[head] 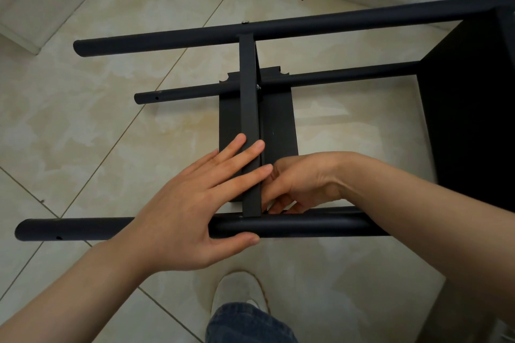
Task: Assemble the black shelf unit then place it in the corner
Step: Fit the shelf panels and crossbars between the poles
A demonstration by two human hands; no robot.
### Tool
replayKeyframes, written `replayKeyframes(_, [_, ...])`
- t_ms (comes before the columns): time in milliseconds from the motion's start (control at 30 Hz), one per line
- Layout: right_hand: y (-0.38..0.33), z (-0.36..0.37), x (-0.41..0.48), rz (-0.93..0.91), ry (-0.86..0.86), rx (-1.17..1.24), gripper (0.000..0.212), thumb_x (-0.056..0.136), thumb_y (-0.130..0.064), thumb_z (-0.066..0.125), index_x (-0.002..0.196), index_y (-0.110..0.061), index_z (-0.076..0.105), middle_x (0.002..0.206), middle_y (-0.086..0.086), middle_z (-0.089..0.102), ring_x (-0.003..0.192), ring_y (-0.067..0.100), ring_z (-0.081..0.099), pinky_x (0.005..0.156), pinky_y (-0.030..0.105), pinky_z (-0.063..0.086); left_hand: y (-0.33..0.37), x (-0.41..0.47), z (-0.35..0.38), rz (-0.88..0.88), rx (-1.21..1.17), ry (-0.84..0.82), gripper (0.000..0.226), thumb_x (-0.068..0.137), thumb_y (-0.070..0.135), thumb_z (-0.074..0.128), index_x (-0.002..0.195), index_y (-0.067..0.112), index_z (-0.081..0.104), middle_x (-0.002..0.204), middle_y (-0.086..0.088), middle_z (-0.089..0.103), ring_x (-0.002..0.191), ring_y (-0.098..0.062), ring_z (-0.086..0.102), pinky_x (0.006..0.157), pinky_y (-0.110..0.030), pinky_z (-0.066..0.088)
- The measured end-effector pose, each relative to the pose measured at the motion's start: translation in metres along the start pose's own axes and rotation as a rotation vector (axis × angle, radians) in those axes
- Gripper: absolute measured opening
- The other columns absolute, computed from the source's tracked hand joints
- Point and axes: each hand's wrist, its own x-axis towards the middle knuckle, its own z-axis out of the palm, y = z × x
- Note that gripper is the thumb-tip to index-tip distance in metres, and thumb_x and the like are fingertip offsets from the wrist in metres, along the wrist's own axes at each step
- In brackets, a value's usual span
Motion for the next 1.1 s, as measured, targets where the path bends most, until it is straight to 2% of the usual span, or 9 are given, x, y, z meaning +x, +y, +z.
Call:
replayKeyframes(33, [0.0004,-0.0011,-0.0001,-0.001,-0.003,0.005,0.023,0.092,-0.011,0.065,0.113,-0.002,0.069,0.100,0.006,0.071,0.089,0.015,0.065,0.090,0.030,0.051,0.0002,0.0002,0.0001,0.000,0.001,0.000,0.081,0.089,0.061,0.059,0.157,0.026,0.034,0.169,0.007,0.018,0.157,-0.017,0.011,0.121,-0.048,0.028])
replayKeyframes(133, [0.0012,-0.0046,-0.0031,-0.011,-0.031,0.015,0.010,0.091,-0.011,0.067,0.089,-0.012,0.076,0.087,0.001,0.072,0.079,0.010,0.064,0.077,0.023,0.052,0.0004,0.0007,-0.0002,-0.008,-0.007,-0.004,0.081,0.089,0.061,0.059,0.157,0.025,0.035,0.169,0.006,0.018,0.157,-0.018,0.011,0.120,-0.049,0.030])
replayKeyframes(200, [0.0012,-0.0051,-0.0032,-0.017,-0.021,0.003,0.014,0.090,-0.012,0.068,0.081,-0.017,0.077,0.085,-0.001,0.073,0.079,0.010,0.064,0.079,0.023,0.051,0.0003,0.0002,-0.0005,-0.012,-0.013,-0.003,0.081,0.089,0.061,0.060,0.157,0.025,0.035,0.169,0.006,0.019,0.157,-0.018,0.011,0.120,-0.050,0.030])
replayKeyframes(367, [0.0000,-0.0008,0.0012,-0.018,-0.012,-0.004,0.016,0.092,-0.013,0.066,0.107,-0.010,0.073,0.098,0.003,0.073,0.084,0.011,0.067,0.079,0.024,0.053,0.0007,0.0002,-0.0004,-0.004,-0.013,0.004,0.080,0.089,0.061,0.059,0.157,0.026,0.034,0.169,0.007,0.018,0.157,-0.018,0.012,0.120,-0.050,0.031])
replayKeyframes(467, [0.0007,-0.0048,-0.0029,-0.013,-0.031,0.012,0.009,0.091,-0.012,0.067,0.093,-0.013,0.075,0.089,0.000,0.073,0.079,0.009,0.065,0.076,0.022,0.051,0.0008,0.0007,-0.0002,-0.006,-0.014,0.000,0.080,0.089,0.061,0.059,0.157,0.025,0.035,0.169,0.006,0.019,0.157,-0.018,0.012,0.120,-0.050,0.031])
replayKeyframes(567, [0.0012,-0.0058,-0.0040,-0.004,-0.020,-0.007,0.008,0.090,-0.013,0.068,0.088,-0.014,0.076,0.086,0.000,0.072,0.080,0.010,0.064,0.082,0.025,0.050,0.0005,0.0001,-0.0005,-0.010,-0.010,-0.001,0.080,0.089,0.061,0.059,0.157,0.025,0.036,0.169,0.005,0.019,0.157,-0.018,0.012,0.120,-0.050,0.031])
replayKeyframes(767, [-0.0005,-0.0002,-0.0009,0.000,-0.014,0.001,0.020,0.092,-0.013,0.066,0.110,-0.007,0.071,0.101,0.008,0.072,0.091,0.017,0.067,0.091,0.033,0.051,0.0004,0.0008,-0.0005,-0.001,-0.005,0.001,0.080,0.089,0.061,0.059,0.157,0.025,0.035,0.169,0.006,0.019,0.157,-0.017,0.011,0.120,-0.049,0.028])
replayKeyframes(967, [-0.0013,-0.0041,-0.0040,-0.010,-0.013,-0.012,0.011,0.090,-0.011,0.067,0.084,-0.014,0.075,0.085,0.001,0.072,0.079,0.012,0.064,0.081,0.025,0.050,-0.0004,0.0004,-0.0012,-0.009,0.006,-0.006,0.081,0.089,0.062,0.058,0.157,0.026,0.033,0.169,0.007,0.016,0.157,-0.017,0.009,0.124,-0.047,0.025])
replayKeyframes(1100, [-0.0025,0.0009,-0.0008,-0.007,-0.010,-0.018,0.015,0.093,-0.011,0.064,0.106,-0.009,0.072,0.098,0.007,0.073,0.084,0.014,0.068,0.083,0.028,0.053,-0.0001,0.0004,-0.0007,-0.004,-0.003,-0.003,0.081,0.089,0.062,0.059,0.157,0.026,0.034,0.169,0.006,0.018,0.157,-0.018,0.011,0.121,-0.052,0.028])
